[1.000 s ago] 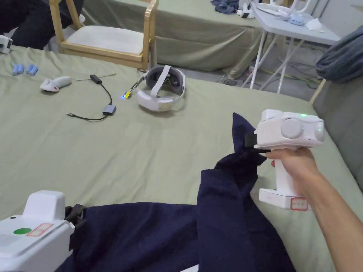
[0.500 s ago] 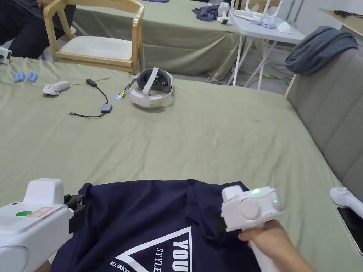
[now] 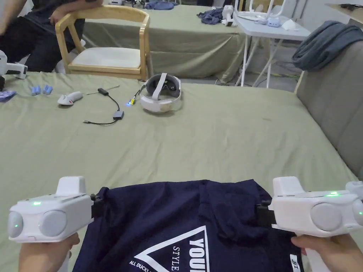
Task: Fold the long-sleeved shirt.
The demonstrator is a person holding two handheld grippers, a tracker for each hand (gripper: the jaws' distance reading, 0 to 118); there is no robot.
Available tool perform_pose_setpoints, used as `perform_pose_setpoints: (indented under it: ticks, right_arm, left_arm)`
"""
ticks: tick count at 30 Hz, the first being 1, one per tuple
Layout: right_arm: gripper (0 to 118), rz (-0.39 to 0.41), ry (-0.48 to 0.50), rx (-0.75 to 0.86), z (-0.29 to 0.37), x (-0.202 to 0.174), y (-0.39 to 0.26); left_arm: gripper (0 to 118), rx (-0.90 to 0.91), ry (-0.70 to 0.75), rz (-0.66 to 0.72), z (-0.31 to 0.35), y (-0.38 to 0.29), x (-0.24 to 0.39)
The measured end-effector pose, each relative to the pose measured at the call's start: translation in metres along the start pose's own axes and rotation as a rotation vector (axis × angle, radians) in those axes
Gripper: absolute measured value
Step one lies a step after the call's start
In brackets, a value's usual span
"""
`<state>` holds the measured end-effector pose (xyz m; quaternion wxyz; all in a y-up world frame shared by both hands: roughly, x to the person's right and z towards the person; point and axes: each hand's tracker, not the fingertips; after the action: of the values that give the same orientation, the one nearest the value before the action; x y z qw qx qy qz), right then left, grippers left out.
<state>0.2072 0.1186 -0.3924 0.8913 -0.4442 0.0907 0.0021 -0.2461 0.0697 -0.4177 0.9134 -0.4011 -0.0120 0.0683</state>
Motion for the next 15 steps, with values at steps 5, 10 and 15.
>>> perform_pose_setpoints:
  ticks: [5, 10, 15]
  right_arm:
    - [1, 0.005, -0.044, -0.011, 0.005, 0.006, -0.02]
    - [1, -0.034, -0.056, -0.076, -0.006, 0.019, -0.025]
    - [1, -0.062, -0.047, -0.099, -0.03, 0.038, 0.01]
  left_arm:
    - [105, -0.108, -0.039, 0.033, -0.069, 0.018, -0.005]
    - [54, -0.157, 0.115, 0.018, -0.117, 0.028, 0.0]
    - [28, -0.22, 0.106, -0.167, -0.123, 0.029, 0.017]
